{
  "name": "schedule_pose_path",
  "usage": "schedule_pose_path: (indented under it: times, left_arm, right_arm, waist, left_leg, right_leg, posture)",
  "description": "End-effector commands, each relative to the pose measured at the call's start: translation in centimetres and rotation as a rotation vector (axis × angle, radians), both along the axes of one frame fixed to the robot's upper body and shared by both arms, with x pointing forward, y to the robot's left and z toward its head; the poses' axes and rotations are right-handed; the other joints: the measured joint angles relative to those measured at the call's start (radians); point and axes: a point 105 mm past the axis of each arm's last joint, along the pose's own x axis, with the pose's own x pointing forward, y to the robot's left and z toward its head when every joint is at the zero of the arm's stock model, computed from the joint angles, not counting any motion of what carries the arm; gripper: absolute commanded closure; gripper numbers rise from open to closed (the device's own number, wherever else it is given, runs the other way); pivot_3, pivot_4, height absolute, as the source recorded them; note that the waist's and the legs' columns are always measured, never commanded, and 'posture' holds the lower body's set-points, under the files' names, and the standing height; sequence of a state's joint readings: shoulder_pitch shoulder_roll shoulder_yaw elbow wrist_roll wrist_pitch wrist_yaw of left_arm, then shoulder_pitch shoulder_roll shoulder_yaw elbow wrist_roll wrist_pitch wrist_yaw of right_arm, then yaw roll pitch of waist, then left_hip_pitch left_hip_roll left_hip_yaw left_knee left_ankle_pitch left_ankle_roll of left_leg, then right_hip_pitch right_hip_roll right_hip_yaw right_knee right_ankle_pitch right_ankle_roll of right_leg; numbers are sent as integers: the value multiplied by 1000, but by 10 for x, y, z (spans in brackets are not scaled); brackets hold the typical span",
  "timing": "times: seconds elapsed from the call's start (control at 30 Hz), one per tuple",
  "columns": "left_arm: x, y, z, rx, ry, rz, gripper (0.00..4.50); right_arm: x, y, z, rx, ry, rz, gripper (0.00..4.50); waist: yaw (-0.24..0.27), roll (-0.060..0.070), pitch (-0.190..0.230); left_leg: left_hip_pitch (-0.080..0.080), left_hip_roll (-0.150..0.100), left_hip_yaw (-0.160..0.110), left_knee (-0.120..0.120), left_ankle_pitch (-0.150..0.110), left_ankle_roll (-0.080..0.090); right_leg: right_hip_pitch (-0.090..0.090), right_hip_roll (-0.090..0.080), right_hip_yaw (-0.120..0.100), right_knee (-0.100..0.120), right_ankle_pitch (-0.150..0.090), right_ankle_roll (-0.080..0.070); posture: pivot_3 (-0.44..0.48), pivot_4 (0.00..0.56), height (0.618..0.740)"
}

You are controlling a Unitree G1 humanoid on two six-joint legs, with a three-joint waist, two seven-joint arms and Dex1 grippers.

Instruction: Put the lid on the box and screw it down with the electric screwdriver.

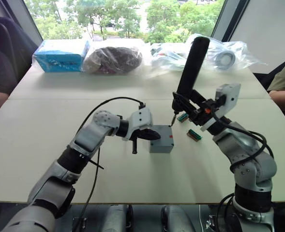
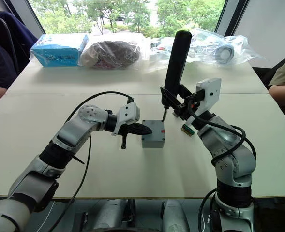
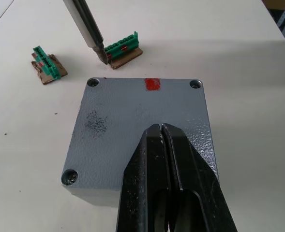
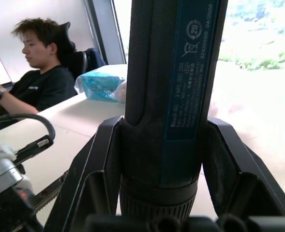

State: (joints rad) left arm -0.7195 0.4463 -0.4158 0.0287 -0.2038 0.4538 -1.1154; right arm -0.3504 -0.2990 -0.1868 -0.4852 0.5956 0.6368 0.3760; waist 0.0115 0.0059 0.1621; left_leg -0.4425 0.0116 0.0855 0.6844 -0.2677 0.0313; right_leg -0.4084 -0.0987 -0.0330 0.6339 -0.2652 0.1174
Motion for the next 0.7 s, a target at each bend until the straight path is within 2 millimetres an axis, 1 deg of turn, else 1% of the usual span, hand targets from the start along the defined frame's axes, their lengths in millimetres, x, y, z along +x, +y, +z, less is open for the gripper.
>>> schedule_pose_path:
  times: [0.03, 0.17, 0.23, 0.53, 0.7]
  left_arm:
    - [1, 5, -8, 28, 10, 19, 4500]
    - [3, 7, -10, 29, 12, 44, 4500]
    - [4, 9, -10, 30, 10, 53, 4500]
    - [5, 12, -10, 27, 9, 68, 4500]
    - [6, 11, -10, 24, 9, 68, 4500]
  right_arm:
    - [-2, 1, 12, 18, -83, -16, 2700]
    - [0, 4, 7, 28, -74, -18, 2700]
    - [0, 6, 2, 5, -75, -21, 2700]
    - [3, 3, -9, -27, -76, -51, 2700]
    - [6, 4, -14, -14, -73, -72, 2700]
  waist:
    - [0, 0, 0]
    - [0, 0, 0]
    - [0, 0, 0]
    - [0, 0, 0]
    - [0, 0, 0]
  left_leg:
    - [0, 0, 0, 0, 0, 0]
    - [0, 0, 0, 0, 0, 0]
    - [0, 0, 0, 0, 0, 0]
    - [1, 0, 0, 0, 0, 0]
    - [1, 0, 0, 0, 0, 0]
  right_leg:
    - [0, 0, 0, 0, 0, 0]
    - [0, 0, 0, 0, 0, 0]
    - [0, 0, 0, 0, 0, 0]
    - [1, 0, 0, 0, 0, 0]
    - [1, 0, 0, 0, 0, 0]
  posture:
    - [0, 150, 740]
    - [0, 150, 740]
    - [0, 150, 740]
    - [0, 150, 740]
    - [0, 150, 740]
